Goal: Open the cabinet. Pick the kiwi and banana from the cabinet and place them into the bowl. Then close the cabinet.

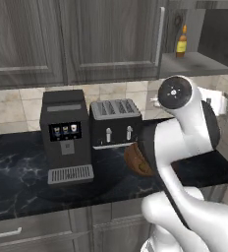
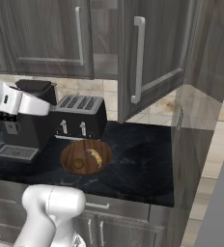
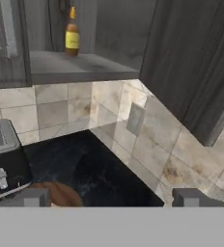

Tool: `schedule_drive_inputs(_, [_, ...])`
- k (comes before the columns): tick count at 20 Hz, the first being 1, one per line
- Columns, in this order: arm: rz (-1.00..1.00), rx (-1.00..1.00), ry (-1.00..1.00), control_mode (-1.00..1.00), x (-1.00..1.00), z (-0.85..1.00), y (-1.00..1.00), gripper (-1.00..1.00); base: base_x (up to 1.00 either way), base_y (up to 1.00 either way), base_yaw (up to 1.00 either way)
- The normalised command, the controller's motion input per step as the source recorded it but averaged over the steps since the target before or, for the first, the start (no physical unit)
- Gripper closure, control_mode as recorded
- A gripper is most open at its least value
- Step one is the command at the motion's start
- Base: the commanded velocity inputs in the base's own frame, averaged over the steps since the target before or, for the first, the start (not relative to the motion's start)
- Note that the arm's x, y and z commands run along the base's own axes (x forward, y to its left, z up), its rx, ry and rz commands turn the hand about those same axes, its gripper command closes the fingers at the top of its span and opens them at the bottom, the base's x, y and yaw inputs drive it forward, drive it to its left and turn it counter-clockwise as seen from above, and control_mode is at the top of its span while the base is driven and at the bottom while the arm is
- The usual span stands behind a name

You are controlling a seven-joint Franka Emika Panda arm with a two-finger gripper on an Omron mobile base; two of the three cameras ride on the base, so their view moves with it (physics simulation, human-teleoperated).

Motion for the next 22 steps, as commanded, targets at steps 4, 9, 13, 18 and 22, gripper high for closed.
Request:
schedule_drive_inputs(4, [0.49, 0.09, -0.04, -1.00, -0.78, -0.02, -0.11, -1.00, 0.00, 0.00, 0.00])
schedule_drive_inputs(9, [0.05, 0.00, -0.07, -1.00, -0.48, 0.00, -0.01, -1.00, 0.00, 0.00, 0.00])
schedule_drive_inputs(13, [0.24, 0.05, -0.29, -1.00, -1.00, 0.13, -0.24, -1.00, 0.00, 0.00, 0.00])
schedule_drive_inputs(18, [0.18, 0.10, -0.17, -1.00, -0.86, 0.20, -0.36, -1.00, 0.00, 0.00, 0.00])
schedule_drive_inputs(22, [0.09, 0.15, -0.02, -1.00, -0.33, 0.23, -0.54, -1.00, 0.00, 0.00, 0.00])
